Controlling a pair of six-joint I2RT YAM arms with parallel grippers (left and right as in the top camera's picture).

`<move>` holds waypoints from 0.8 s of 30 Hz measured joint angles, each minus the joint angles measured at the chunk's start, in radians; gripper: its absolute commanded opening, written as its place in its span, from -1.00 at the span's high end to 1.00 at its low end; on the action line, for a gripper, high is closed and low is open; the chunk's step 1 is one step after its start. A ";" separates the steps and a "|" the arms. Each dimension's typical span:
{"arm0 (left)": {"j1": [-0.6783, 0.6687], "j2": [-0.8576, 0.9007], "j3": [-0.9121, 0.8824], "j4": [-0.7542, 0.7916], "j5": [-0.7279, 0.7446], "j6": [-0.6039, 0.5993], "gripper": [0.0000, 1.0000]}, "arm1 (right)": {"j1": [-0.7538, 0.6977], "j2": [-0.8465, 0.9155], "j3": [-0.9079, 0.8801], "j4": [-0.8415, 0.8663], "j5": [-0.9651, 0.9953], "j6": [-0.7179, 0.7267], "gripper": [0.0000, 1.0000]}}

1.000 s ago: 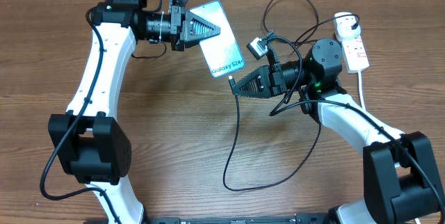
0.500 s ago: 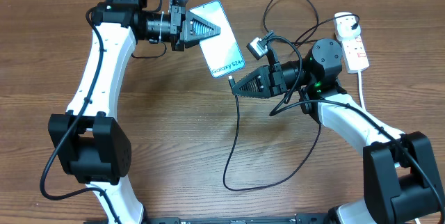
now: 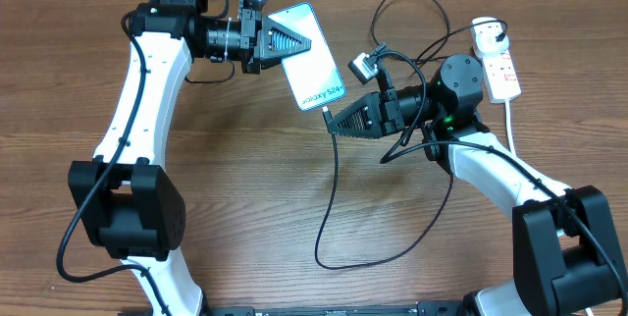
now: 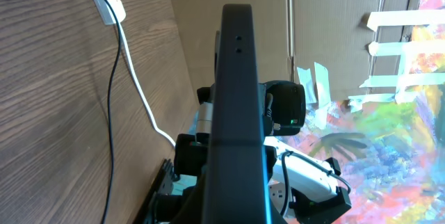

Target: Plug charger to phone and switch on socket

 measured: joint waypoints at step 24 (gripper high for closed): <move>0.000 0.000 0.000 -0.003 0.011 0.017 0.92 | -0.007 0.000 0.000 0.000 0.003 0.000 0.93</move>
